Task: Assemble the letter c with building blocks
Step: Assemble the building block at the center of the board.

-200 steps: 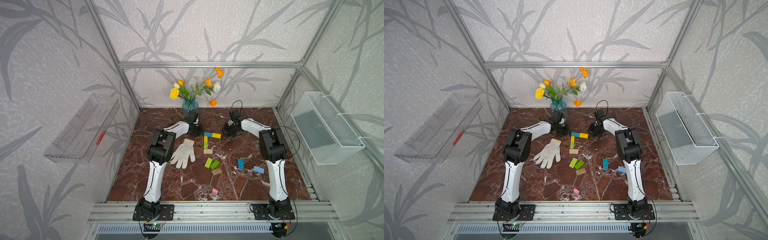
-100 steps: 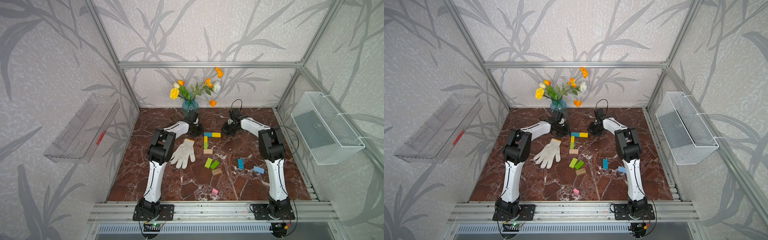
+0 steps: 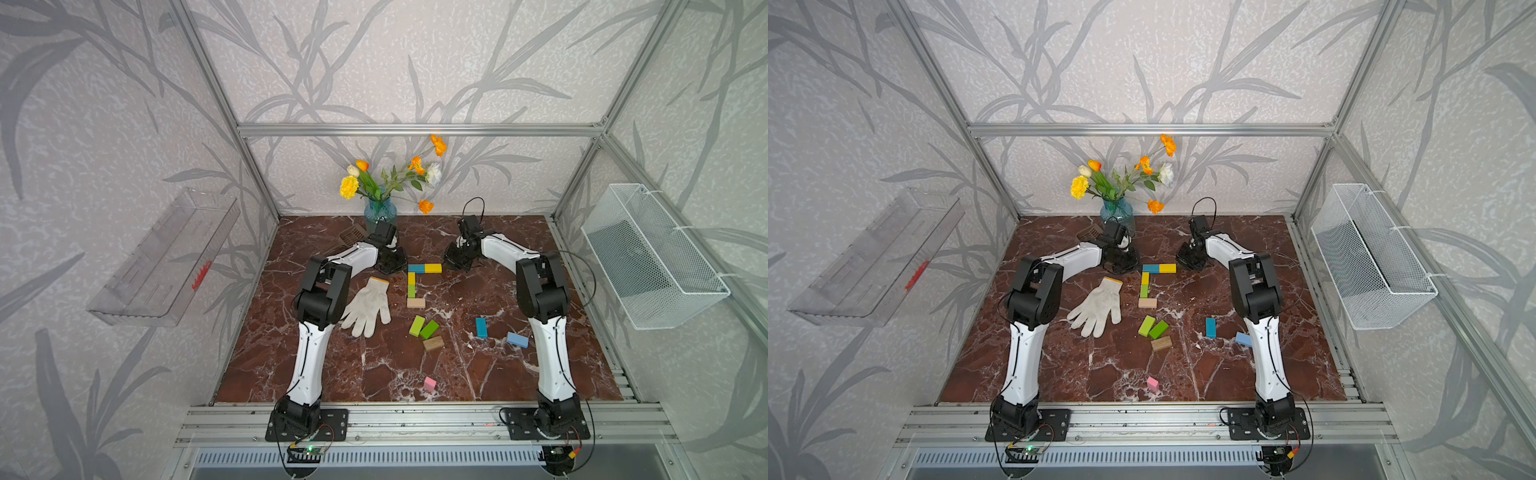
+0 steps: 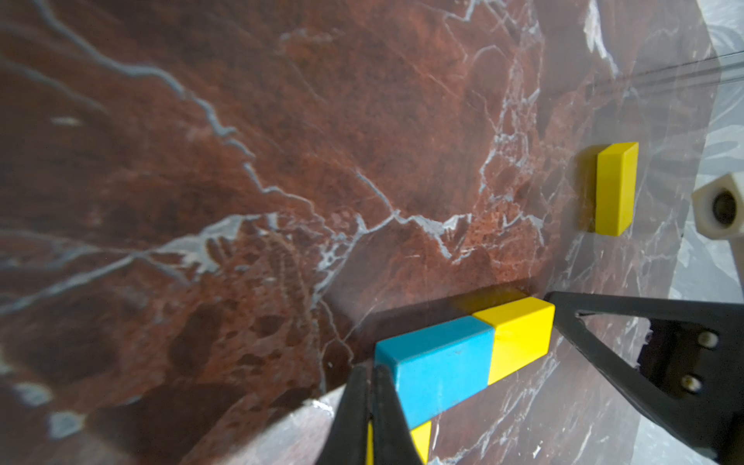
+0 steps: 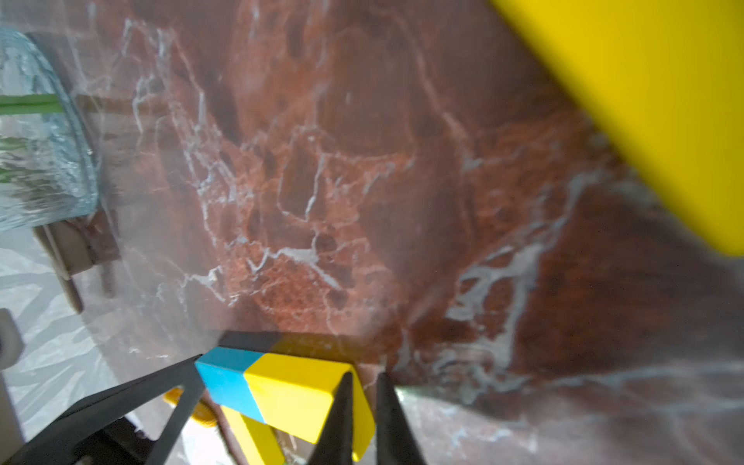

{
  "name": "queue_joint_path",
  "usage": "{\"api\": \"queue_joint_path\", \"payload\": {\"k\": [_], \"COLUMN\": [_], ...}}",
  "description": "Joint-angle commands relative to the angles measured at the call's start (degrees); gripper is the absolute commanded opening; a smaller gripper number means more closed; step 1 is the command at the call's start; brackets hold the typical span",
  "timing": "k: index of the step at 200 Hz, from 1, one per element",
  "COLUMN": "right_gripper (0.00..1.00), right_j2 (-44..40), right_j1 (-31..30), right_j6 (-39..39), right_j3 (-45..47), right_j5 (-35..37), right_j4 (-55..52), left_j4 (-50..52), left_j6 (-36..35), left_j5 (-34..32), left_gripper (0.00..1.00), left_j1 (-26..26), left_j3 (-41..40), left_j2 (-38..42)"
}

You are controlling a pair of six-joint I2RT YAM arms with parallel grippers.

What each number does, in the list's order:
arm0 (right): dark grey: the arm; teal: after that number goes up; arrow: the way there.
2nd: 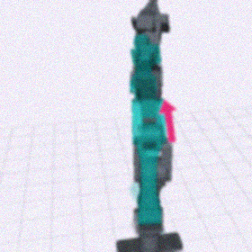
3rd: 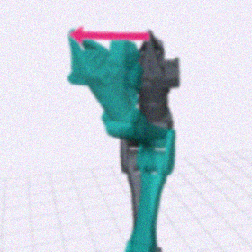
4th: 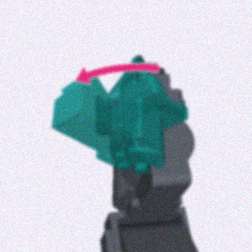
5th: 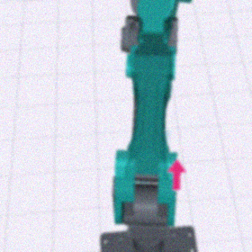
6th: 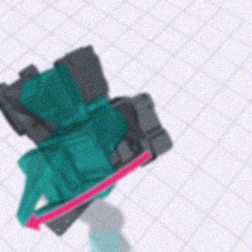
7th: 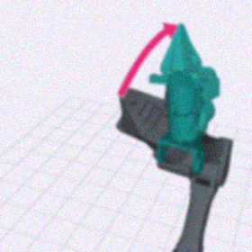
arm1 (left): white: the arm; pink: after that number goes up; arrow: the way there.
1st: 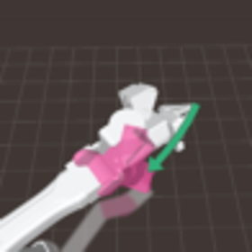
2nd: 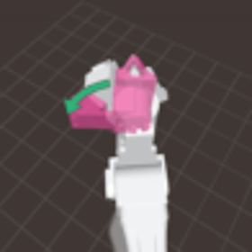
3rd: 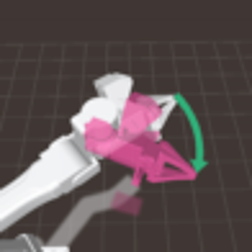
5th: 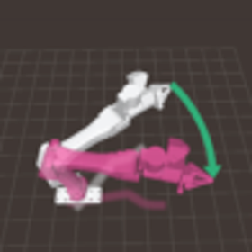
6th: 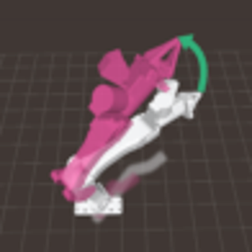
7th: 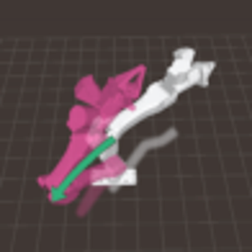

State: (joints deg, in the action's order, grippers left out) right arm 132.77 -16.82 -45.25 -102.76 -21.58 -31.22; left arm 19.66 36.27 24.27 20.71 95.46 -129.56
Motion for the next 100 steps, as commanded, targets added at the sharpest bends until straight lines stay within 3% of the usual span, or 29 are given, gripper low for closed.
{"api": "queue_joint_path", "payload": {"k": [1, 47, 100], "right_gripper": [0.27, 0.4, 0.47], "right_j2": [-2.17, -7.94, -18.56], "right_j1": [0.62, 2.11, 2.27], "right_j6": [1.3, 4.29, 11.39], "right_j3": [-0.65, 3.42, 11.23], "right_j5": [2.4, 4.76, 8.25], "right_j4": [-2.87, -4.18, -10.36], "left_j4": [-1.13, -6.17, -7.69], "left_j6": [1.3, 5.29, 5.92], "left_j5": [1.01, 0.58, -0.58], "left_gripper": [0.14, 0.23, 0.24], "left_j1": [-0.82, -2.69, -2.96], "left_j3": [-1.31, -6.96, -14.46], "left_j2": [0.86, 4.03, 11.76]}}
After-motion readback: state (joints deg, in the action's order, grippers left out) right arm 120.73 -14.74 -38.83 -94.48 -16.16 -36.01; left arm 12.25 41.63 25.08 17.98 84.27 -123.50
